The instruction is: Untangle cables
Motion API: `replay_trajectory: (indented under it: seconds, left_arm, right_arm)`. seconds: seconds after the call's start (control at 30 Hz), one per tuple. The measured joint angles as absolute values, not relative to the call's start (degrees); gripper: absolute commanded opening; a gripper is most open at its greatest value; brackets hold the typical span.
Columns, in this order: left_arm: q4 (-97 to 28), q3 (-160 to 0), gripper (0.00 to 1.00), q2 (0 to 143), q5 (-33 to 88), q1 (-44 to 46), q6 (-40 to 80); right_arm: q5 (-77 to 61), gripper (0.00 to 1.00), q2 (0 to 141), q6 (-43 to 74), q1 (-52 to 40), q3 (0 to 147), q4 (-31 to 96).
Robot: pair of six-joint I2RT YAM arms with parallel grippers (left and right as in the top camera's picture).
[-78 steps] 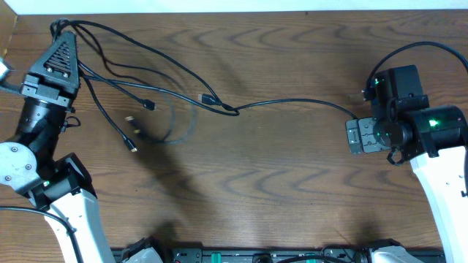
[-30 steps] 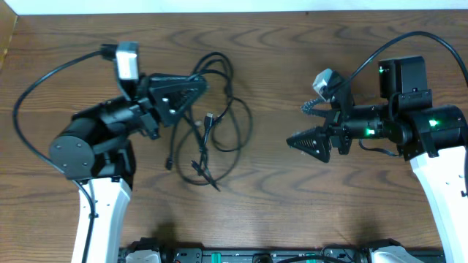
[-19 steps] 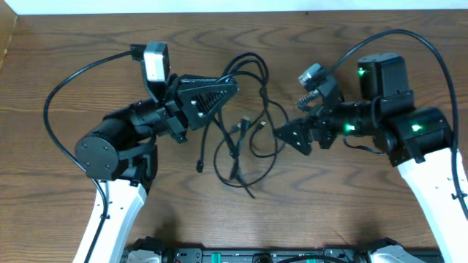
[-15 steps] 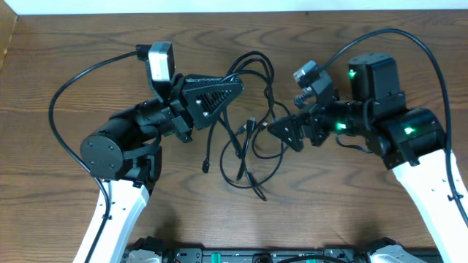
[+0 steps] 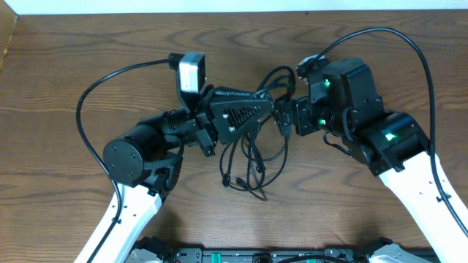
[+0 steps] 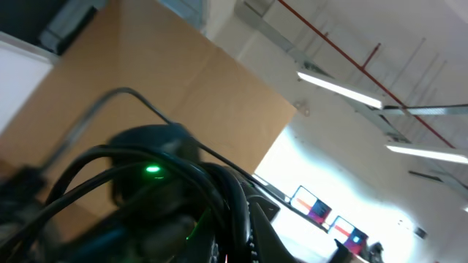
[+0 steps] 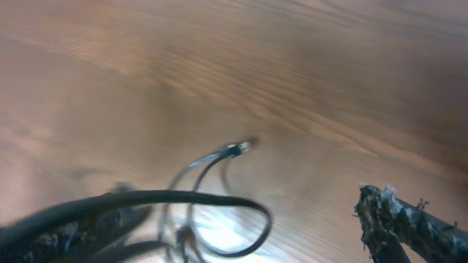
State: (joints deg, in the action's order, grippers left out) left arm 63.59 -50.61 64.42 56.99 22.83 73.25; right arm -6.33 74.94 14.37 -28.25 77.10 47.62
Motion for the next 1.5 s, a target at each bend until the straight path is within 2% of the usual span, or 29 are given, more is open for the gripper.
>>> replay_trajectory:
  seconds: [0.33, 0.6, 0.87, 1.17, 1.4, 1.5]
  left_arm:
    - [68.4, -50.6, 0.08, 64.0, 54.8, 23.2, 73.9]
    - [69.1, -50.6, 0.08, 61.1, 53.6, 17.0, 76.0]
    - [69.1, -50.6, 0.08, 59.1, 53.4, 11.2, 78.9]
    - [69.1, -50.6, 0.08, 58.4, 53.4, 9.7, 79.5]
    - [69.0, -50.6, 0.08, 58.4, 53.4, 9.7, 79.5]
    - [69.0, -50.6, 0.08, 58.4, 53.2, 9.7, 79.5]
  right_arm:
    - [11.2, 0.99, 77.9, 16.8, -28.1, 77.1, 59.2]
    - [17.3, 0.99, 78.3, 17.7, -22.8, 77.1, 65.6]
    - [18.3, 0.99, 78.3, 17.8, -16.3, 77.1, 68.4]
    - [18.4, 0.99, 78.3, 16.6, -12.0, 77.0, 70.3]
    - [16.2, 0.99, 78.3, 10.6, -11.9, 77.0, 71.3]
    - [7.0, 0.99, 78.3, 2.2, -11.8, 77.0, 70.9]
